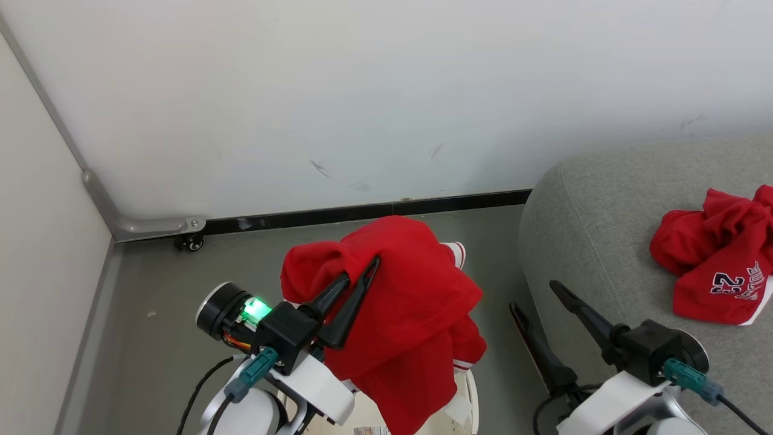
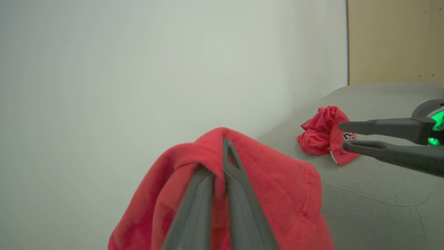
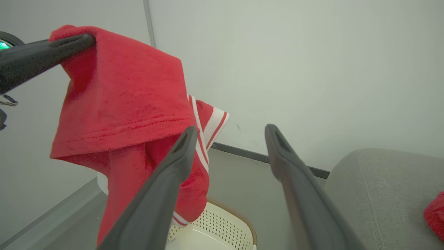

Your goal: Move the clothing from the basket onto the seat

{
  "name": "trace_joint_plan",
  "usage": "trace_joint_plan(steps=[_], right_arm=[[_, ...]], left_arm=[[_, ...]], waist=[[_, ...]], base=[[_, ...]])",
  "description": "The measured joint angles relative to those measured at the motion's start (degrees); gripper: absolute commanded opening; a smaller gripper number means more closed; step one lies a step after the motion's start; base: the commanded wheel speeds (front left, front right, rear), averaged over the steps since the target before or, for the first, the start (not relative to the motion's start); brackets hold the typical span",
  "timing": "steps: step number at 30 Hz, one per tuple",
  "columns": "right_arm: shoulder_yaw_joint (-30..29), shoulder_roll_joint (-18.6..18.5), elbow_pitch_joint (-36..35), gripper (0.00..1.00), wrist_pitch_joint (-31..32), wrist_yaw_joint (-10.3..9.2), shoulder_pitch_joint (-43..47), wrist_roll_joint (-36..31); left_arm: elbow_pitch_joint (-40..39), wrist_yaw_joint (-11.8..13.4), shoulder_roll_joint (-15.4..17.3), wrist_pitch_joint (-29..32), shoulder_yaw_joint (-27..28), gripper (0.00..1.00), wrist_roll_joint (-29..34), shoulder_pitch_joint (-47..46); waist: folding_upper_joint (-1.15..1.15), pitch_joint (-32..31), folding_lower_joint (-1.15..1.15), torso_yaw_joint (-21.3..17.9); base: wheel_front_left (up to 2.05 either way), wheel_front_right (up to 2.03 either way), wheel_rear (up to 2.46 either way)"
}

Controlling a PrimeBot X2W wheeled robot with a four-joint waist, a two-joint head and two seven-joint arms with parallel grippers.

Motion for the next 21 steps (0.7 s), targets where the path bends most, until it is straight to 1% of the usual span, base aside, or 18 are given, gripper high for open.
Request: trace_joint_plan(steps=[4,7,10,17,21], right_arm=[[0.13,-2.34,0.22,1.0,1.91,0.0,1.42,0.58],[1.04,-3.14,0.31,1.0,2.69,0.0,2.09,1.96],[2.98,-3.36,0.15,1.0,3.27,0.0,2.07,3.35],[8.89,-5.42,-0.6,1.0,4.97,0.0,1.9,6.1],[10.99,-6.41,-0.98,1.0,5.2,0.0,1.23,6.21]], left_arm=[[-1.37,-0.47,-0.04,0.0,-0.89,0.0,-0.01,-0.01],[-2.48,-0.49,-0.04,0.0,-1.53,0.0,-0.01,-0.07],[-3.47,-0.99,-0.04,0.0,-2.35,0.0,-0.01,-0.23],[-5.09,-1.16,-0.01,-0.01,-4.33,0.0,-0.01,-1.46],[-5.71,-1.18,-0.04,-0.01,-5.37,0.0,-0.01,-1.66]], waist=[[0.0,0.02,0.0,-0.04],[0.0,0.13,0.0,-0.03],[0.0,0.28,0.0,0.0],[0.0,0.62,0.0,0.14],[0.0,0.75,0.0,0.24]], base=[[0.0,0.0,0.0],[0.0,0.0,0.0],[0.0,0.0,0.0],[0.0,0.0,0.0],[0.0,0.0,0.0]])
